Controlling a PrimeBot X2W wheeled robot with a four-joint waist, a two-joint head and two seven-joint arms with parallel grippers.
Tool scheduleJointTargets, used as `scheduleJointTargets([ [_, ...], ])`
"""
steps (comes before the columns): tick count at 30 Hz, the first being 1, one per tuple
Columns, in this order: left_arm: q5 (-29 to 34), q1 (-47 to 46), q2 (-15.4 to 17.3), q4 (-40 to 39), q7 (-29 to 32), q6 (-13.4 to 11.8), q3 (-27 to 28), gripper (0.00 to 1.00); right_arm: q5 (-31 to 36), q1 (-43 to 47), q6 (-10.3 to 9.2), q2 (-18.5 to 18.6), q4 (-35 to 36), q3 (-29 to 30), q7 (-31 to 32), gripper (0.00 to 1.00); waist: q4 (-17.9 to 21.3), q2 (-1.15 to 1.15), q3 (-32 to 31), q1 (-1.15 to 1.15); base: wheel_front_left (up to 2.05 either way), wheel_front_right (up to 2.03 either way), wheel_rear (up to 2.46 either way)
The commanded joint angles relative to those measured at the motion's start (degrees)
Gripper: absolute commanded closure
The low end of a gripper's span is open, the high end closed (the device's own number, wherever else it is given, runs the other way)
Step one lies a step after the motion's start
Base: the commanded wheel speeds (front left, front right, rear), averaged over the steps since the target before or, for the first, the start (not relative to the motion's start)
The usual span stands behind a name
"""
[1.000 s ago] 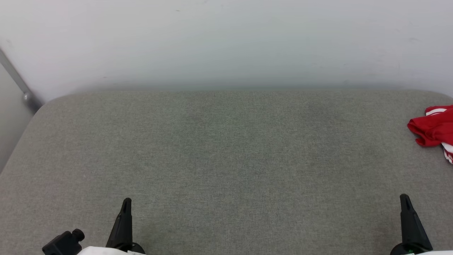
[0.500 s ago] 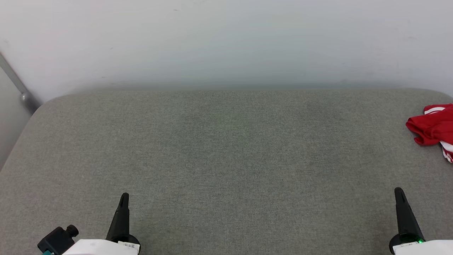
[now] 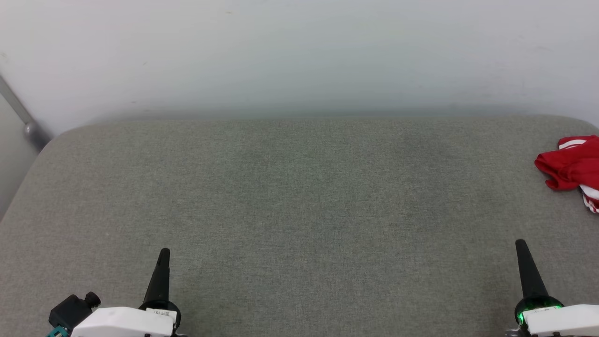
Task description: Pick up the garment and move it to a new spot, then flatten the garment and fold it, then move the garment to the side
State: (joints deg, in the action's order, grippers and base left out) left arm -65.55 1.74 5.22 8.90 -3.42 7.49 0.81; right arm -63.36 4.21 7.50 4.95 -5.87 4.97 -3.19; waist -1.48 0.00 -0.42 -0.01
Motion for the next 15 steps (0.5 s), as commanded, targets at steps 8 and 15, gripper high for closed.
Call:
scheduleJointTargets([
  [8,-6.33,-2.8,0.11,0.76,1.74,0.0,0.91,1.0,-6.83,-3.3,-0.01,0.14,-1.38,-0.18,1.74,1.0,0.24,0.0,0.1,0.0,0.0,0.0,0.0],
  [15,-9.9,-3.63,-0.01,1.42,2.82,0.0,1.3,1.0,-10.66,-4.53,-0.01,0.01,-2.49,-0.26,2.71,1.0,0.4,0.0,0.16,0.0,0.0,0.0,0.0],
])
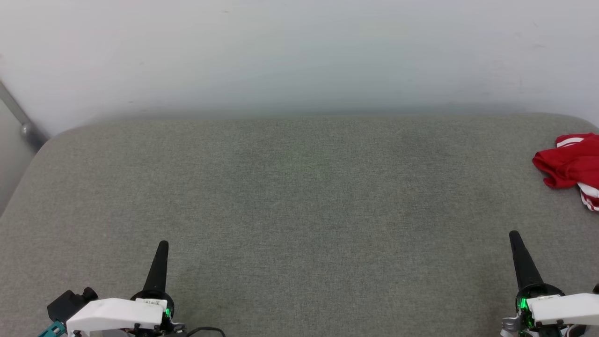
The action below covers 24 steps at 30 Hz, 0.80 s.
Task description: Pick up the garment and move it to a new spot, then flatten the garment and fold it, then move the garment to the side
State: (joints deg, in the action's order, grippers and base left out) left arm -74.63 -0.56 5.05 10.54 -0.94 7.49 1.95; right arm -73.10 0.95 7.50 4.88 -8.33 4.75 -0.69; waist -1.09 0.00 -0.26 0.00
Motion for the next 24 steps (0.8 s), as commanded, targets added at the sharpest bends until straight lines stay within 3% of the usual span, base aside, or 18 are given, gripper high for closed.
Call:
scheduleJointTargets([
  [1,-1.34,-1.49,0.15,-0.13,0.39,0.0,0.21,1.0,-1.44,-1.47,-0.01,0.06,-0.16,-0.04,0.34,1.0,0.03,0.0,0.01,0.0,0.0,0.0,0.0],
  [24,-11.54,-3.93,-0.35,1.88,3.48,0.0,1.55,1.0,-12.35,-4.96,-0.01,-0.4,-3.27,-0.11,3.46,1.0,0.57,0.0,0.23,0.0,0.0,0.0,0.0],
])
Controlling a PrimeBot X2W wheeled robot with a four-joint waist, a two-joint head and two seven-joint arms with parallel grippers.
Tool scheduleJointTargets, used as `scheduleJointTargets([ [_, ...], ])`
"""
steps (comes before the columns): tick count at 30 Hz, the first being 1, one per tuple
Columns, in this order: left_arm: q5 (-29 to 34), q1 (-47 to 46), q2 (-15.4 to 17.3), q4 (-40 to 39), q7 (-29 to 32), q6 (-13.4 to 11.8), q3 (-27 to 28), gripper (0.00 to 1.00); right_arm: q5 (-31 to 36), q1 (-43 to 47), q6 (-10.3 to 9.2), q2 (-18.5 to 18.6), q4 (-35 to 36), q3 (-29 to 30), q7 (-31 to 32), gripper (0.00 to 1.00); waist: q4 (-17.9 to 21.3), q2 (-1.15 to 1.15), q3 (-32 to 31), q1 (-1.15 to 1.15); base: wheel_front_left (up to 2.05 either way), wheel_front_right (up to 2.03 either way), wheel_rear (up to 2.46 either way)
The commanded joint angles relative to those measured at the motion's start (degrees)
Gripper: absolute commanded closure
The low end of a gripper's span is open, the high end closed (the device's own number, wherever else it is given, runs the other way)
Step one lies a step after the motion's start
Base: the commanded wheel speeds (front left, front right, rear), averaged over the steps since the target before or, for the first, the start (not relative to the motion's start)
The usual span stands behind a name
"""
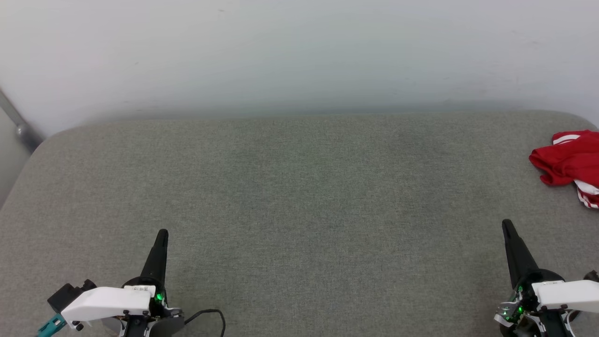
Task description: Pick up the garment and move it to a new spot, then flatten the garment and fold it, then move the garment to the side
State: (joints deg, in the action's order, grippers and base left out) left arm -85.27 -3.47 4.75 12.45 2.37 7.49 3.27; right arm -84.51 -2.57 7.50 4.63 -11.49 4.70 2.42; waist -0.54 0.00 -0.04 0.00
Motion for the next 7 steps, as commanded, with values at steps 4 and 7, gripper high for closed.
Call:
scheduleJointTargets([
  [4,-2.39,-1.42,-0.16,0.32,0.66,-0.01,0.43,1.0,-2.58,-1.78,-0.01,-0.22,-0.65,-0.05,0.77,1.0,0.11,0.0,0.04,0.0,0.0,0.0,0.0],
  [7,-3.58,-1.78,-0.24,0.55,1.05,-0.01,0.58,1.0,-3.83,-2.32,-0.01,-0.28,-0.98,-0.04,1.14,1.0,0.18,0.0,0.07,0.0,0.0,0.0,0.0],
])
